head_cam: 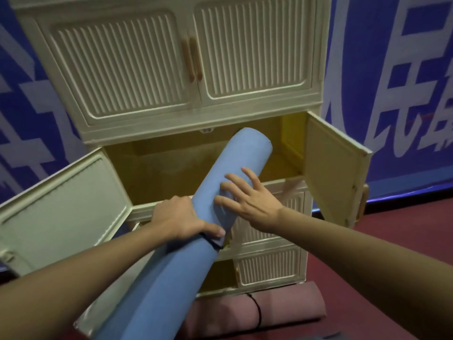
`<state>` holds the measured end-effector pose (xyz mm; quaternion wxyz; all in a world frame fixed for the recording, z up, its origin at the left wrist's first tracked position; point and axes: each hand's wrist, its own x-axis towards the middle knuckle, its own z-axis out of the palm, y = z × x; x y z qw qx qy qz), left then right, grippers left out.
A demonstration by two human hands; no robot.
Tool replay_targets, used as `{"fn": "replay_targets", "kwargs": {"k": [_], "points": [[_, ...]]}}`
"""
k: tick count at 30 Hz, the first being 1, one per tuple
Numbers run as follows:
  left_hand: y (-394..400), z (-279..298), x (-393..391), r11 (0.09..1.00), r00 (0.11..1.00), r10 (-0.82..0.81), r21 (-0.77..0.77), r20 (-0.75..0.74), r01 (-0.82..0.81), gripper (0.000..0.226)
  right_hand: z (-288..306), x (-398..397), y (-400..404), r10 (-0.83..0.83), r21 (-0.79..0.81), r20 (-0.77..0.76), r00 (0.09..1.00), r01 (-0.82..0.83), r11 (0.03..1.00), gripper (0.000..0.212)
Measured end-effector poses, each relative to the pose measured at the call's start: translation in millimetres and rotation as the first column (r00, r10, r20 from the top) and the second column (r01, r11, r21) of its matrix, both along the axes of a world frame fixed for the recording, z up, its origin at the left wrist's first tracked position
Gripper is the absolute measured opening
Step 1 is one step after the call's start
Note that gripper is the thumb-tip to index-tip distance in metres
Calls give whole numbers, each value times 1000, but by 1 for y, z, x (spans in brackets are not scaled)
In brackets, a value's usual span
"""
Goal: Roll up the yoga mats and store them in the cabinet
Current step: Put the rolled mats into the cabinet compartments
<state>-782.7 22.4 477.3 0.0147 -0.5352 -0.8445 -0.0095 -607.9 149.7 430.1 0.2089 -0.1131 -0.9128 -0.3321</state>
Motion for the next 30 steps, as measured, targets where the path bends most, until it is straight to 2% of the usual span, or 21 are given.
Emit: {"fn": "replay_targets", "kwargs": {"k": [3,5,7,12,14,16,18,20,22,23,25,27,30], "points": [[10,1,-1,1000,999,-25,-14,29,26,81,-9,-23,-9,44,-92,111,993,-34,995,110],[20,4,-4,1000,1000,-9,3,25,9,84,-7,-33,-3,-19,-197,114,993,41,980,114],[29,6,-5,1000,1000,7,10,11,-8,87,-2,-37,11,-108,-250,86,990,127,960,108],[62,22,-3,1000,996,-17,2,-86,18,82,23,-58,34,-201,-122,172,964,224,967,77],[79,37,-2,998,989,-25,59,-148,34,74,27,-62,43,-233,-86,230,945,259,962,79],[98,46,-1,992,994,-39,118,-105,51,60,21,-58,56,-214,-161,281,935,266,950,91],[107,45,-1,993,994,-56,99,-99,65,72,17,-62,67,-189,-196,318,929,259,946,96],[98,31,-8,998,993,-59,6,-106,60,109,27,-76,70,-191,-129,355,915,250,960,97],[74,10,-23,992,1000,-8,-126,-5,7,156,45,-88,68,-195,-118,377,905,256,959,101],[61,0,-32,984,999,14,-179,42,-6,168,53,-89,69,-203,-131,380,902,270,954,102],[42,-16,-53,973,998,39,-230,43,-28,175,62,-82,76,-245,-139,351,904,309,941,103],[33,-22,-68,975,999,49,-217,-15,-51,171,61,-76,78,-270,-170,298,915,329,929,100],[31,-27,-80,983,996,43,-173,-84,-57,135,55,-81,71,-291,-206,312,905,363,909,92]]}}
